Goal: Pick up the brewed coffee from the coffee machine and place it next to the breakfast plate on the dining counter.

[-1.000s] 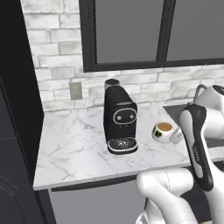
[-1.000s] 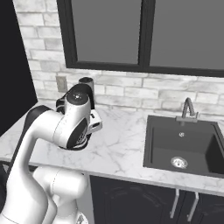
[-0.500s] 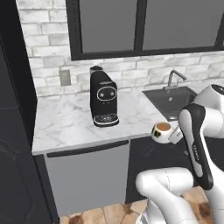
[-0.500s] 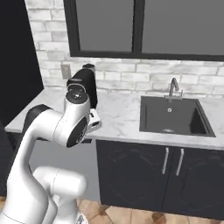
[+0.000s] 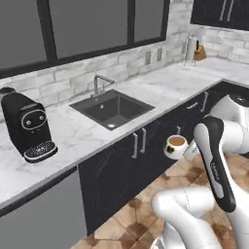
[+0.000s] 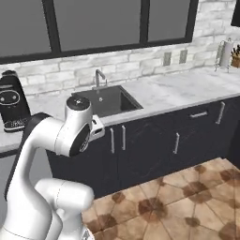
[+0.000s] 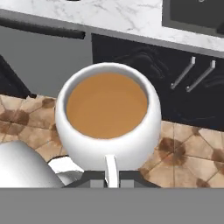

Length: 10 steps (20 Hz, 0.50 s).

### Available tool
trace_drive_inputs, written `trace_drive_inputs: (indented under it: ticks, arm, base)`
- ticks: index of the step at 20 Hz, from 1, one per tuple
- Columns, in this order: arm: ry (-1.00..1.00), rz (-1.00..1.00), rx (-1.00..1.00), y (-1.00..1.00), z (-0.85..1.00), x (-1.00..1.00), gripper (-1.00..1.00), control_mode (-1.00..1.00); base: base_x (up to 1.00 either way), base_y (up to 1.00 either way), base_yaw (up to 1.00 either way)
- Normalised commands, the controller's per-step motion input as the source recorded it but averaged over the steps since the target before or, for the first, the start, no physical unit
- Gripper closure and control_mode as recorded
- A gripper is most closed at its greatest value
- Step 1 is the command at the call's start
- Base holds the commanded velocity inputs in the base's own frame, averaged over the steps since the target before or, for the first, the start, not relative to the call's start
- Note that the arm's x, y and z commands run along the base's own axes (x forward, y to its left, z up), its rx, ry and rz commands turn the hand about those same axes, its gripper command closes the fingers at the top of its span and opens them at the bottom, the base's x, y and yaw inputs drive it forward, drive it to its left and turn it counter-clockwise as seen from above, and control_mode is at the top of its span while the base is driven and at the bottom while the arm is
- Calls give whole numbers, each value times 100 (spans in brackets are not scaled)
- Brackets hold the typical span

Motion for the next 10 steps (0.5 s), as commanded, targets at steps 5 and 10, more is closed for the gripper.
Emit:
trace_drive_inputs:
  ticks: [5,10]
  arm:
    - [0,0,0,0,0,0,100,100]
    - [0,0,0,0,0,0,100,100]
  base:
    - [0,6,-99]
    - [-9,11,-96]
